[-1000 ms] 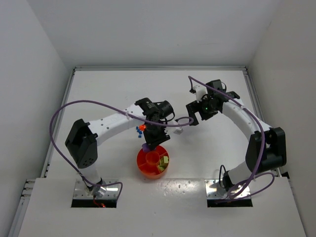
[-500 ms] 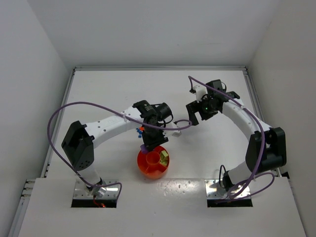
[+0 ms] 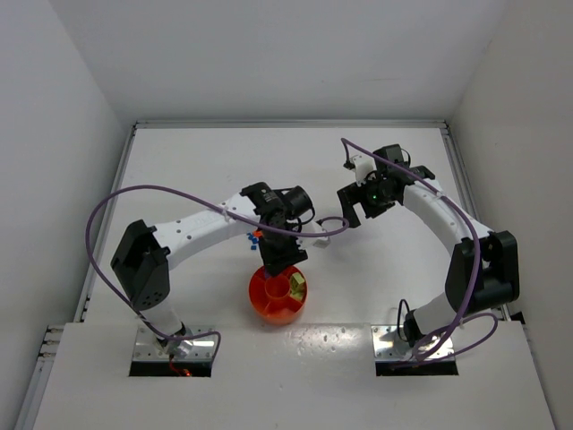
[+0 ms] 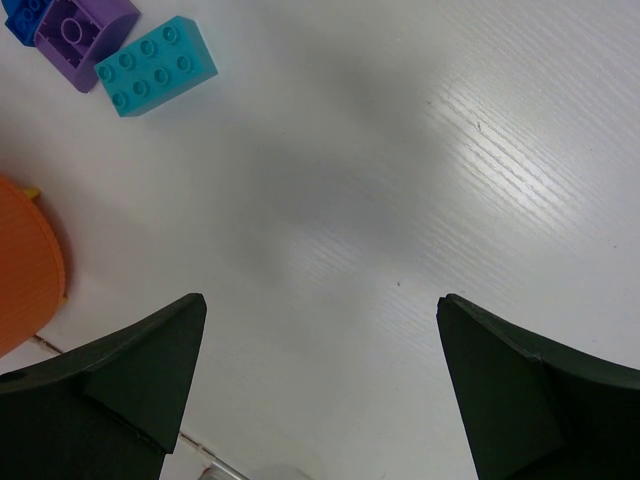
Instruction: Sort the legos into containers by color
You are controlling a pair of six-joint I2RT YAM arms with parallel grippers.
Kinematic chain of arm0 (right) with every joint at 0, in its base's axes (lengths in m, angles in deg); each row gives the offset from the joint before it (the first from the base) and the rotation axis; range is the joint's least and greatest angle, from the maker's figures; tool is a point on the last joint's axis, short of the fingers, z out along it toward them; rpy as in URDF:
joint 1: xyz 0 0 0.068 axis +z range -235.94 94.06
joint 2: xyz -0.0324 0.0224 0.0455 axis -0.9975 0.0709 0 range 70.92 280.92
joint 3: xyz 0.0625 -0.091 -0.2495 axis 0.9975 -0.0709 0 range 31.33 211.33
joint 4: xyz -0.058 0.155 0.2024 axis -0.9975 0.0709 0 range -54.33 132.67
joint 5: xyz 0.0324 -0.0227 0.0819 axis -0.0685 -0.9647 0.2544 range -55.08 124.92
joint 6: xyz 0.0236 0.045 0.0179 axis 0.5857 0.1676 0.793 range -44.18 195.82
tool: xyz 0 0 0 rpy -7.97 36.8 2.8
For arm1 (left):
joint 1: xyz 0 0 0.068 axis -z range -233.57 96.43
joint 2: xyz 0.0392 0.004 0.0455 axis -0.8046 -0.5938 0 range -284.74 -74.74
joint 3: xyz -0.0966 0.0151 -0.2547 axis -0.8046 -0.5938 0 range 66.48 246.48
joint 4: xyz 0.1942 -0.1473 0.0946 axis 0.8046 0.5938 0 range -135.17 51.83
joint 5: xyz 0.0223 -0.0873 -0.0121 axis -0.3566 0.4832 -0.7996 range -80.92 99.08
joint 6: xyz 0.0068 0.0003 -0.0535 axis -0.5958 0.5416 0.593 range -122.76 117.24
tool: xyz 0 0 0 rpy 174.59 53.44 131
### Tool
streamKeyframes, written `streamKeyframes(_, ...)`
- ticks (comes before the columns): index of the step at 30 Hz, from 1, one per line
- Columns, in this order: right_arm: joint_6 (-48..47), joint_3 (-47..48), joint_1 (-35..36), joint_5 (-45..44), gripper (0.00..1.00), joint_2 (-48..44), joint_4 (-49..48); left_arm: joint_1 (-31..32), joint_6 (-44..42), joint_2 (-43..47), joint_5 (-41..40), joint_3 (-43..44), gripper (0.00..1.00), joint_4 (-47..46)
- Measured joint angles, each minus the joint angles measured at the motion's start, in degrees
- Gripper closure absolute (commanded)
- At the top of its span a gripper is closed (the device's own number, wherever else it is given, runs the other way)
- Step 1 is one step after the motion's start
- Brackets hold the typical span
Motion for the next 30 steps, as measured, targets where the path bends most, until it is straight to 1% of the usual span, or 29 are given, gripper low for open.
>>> streamKeyframes(2,0.0,0.0,0.0,0.0,0.01,0.0,0.0,0.2,0.1,0.0,0.0,0.0,0.40,-0.3)
streamKeyframes(3,0.0,0.0,0.0,0.0,0.01,0.0,0.0,0.2,0.2,0.0,0.0,0.0,0.35,-0.5)
streamKeyframes(7,0.0,0.0,0.0,0.0,0.01,0.0,0.0,0.3,0.5,0.0,-0.2,0.0,0.28,-1.7)
streamKeyframes(9,-0.1,0.0,0.0,0.0,0.01,0.0,0.0,0.1,0.8,0.4,-0.7,0.0,0.28,-2.7)
streamKeyframes(11,-0.2,0.0,0.0,0.3,0.01,0.0,0.0,-0.6,1.6,1.6,-1.1,0.0,0.24,-4.1)
streamKeyframes(12,-0.2,0.0,0.0,0.4,0.01,0.0,0.0,-1.2,2.0,2.5,-1.4,0.1,0.24,-5.0)
streamKeyframes(16,-0.5,0.0,0.0,1.0,0.01,0.0,0.0,-5.6,3.4,6.9,-3.6,0.7,0.24,-9.9)
streamKeyframes(18,-0.6,0.0,0.0,1.4,0.02,0.0,0.0,-7.7,2.9,8.2,-4.3,0.7,0.29,-12.6)
streamKeyframes(20,-0.7,0.0,0.0,1.5,0.02,0.1,0.0,-9.7,2.2,7.7,-5.0,0.7,0.32,-15.0)
streamKeyframes(21,-0.7,0.0,0.0,1.6,0.02,0.1,0.0,-10.5,2.1,6.6,-5.2,0.8,0.38,-15.9)
streamKeyframes(24,-0.9,0.0,0.0,1.6,0.02,0.3,0.0,-12.6,3.0,0.1,-4.1,2.5,0.43,-17.2)
streamKeyframes(27,-1.0,0.0,0.0,1.6,0.02,0.3,0.0,-14.0,5.4,-6.8,-2.6,2.9,0.44,-19.5)
streamKeyframes(29,-1.1,0.0,0.0,1.6,0.02,0.4,0.0,-14.4,7.1,-9.5,-2.0,2.9,0.48,-20.5)
streamKeyframes(30,-1.1,0.0,0.0,1.6,0.02,0.4,0.0,-14.5,7.8,-10.2,-1.8,2.9,0.48,-21.1)
